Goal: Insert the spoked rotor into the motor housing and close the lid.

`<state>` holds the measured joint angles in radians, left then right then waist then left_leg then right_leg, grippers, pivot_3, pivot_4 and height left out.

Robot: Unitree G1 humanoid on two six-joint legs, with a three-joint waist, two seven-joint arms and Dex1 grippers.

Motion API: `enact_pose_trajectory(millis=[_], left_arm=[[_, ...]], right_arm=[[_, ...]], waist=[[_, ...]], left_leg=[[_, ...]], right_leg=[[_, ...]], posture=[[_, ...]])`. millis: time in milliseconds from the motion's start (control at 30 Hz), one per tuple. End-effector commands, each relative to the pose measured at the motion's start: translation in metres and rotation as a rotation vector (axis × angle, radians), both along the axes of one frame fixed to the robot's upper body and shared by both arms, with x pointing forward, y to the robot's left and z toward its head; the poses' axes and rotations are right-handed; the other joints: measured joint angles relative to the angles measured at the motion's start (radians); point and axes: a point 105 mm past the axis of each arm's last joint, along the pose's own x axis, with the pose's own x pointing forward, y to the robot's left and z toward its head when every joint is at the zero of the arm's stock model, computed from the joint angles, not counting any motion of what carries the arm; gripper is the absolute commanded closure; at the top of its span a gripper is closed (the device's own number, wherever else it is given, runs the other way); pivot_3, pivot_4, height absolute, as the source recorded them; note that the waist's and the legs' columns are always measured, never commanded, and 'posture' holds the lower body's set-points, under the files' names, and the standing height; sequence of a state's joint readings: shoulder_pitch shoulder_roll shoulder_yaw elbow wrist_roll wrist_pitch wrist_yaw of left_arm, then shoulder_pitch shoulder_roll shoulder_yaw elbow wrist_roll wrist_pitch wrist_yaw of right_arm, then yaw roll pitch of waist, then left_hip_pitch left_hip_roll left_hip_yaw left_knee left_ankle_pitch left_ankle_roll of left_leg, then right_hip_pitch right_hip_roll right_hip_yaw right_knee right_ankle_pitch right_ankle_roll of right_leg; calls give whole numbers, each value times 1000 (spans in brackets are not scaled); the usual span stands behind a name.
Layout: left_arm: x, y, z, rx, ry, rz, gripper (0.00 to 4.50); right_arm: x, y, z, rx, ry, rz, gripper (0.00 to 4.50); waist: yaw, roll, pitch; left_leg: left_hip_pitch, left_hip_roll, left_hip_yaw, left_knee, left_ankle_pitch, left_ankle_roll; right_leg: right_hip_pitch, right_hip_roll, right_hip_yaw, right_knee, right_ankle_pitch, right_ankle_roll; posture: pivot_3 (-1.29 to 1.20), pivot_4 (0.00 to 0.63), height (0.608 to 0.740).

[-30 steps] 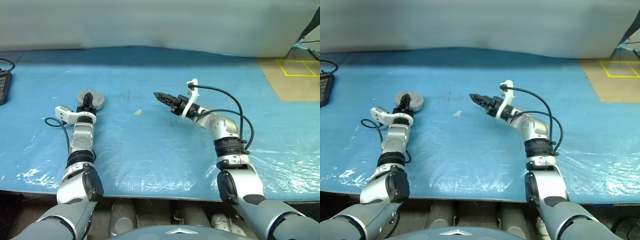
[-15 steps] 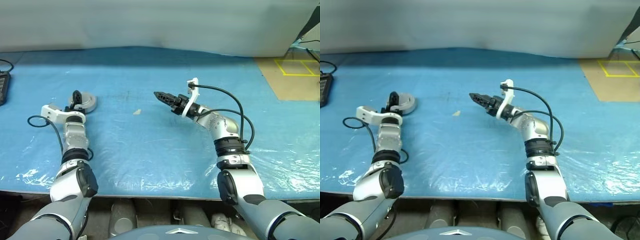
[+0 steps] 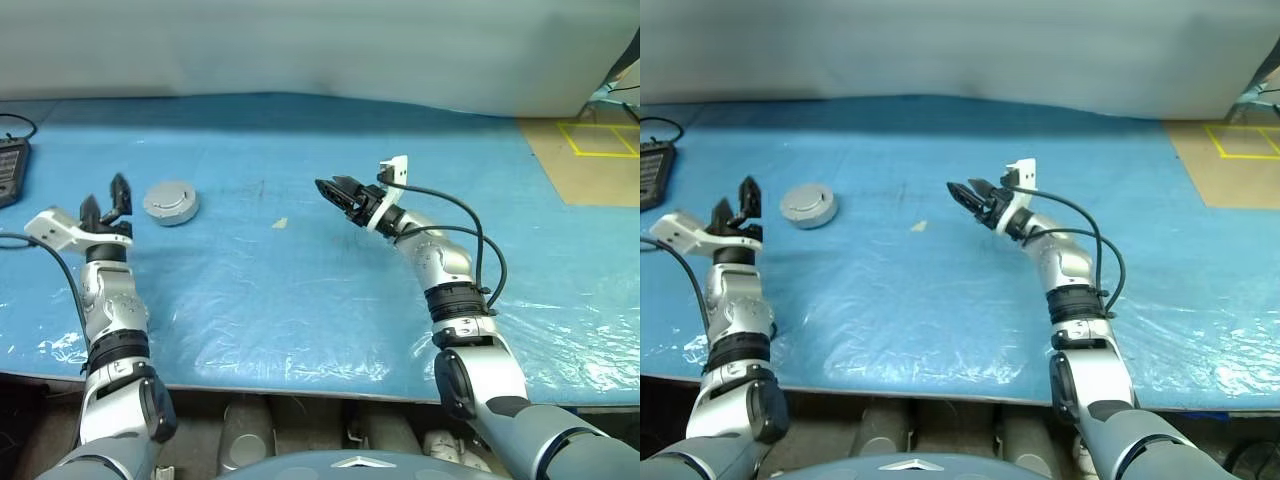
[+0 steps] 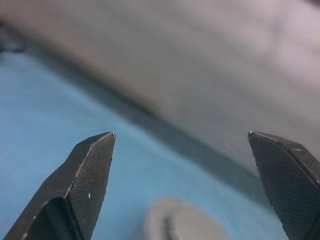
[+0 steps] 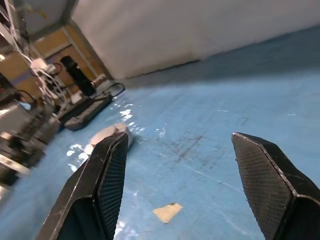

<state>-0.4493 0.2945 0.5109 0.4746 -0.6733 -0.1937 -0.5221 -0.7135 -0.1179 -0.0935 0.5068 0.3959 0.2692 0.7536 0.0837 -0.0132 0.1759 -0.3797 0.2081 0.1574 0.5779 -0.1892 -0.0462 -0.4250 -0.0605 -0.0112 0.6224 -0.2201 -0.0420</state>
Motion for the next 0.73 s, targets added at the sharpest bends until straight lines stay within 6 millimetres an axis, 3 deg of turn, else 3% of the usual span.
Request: enact_pose_trajectory(millis=[33, 167, 300, 467, 633, 733], left_arm=[[-6, -58, 24, 185, -87, -281, 38], [-23, -120, 12, 398, -41, -615, 38], [-37, -150, -6, 563, 19, -788, 38], [-38, -168, -31, 709, 78, -868, 38], [-33, -173, -40, 741, 88, -868, 0], [-32, -174, -42, 742, 90, -871, 0]], right_arm=[[1, -9, 8, -51, -114, -13, 1054], [-3, -27, 13, -63, -201, 23, 1054], [-3, -48, 13, -132, -267, 5, 1054], [-8, -63, -13, -339, -261, 58, 1054], [-14, -69, -38, -471, -230, 85, 34], [-15, -68, -39, -464, -238, 79, 34]], waist=[[0, 0, 0], [-6, 0, 0], [-15, 0, 0], [-16, 1, 0], [-15, 1, 0], [-16, 1, 0]], left_leg=[[0, 0, 0, 0, 0, 0], [1, 1, 1, 0, 0, 0], [1, 2, 1, 0, 0, 1], [2, 2, 2, 0, 0, 2], [2, 2, 2, 0, 2, 4], [2, 2, 2, 0, 0, 7]], right_leg=[[0, 0, 0, 0, 0, 0], [0, 1, 0, 0, -1, -1], [0, 1, 0, 0, -1, -1], [0, 2, 1, 1, -1, -2], [0, 2, 1, 1, -1, -2], [0, 2, 1, 1, -1, -2]], posture=[[0, 150, 740], [0, 150, 740], [0, 150, 740], [0, 150, 740], [0, 150, 740], [0, 150, 740]])
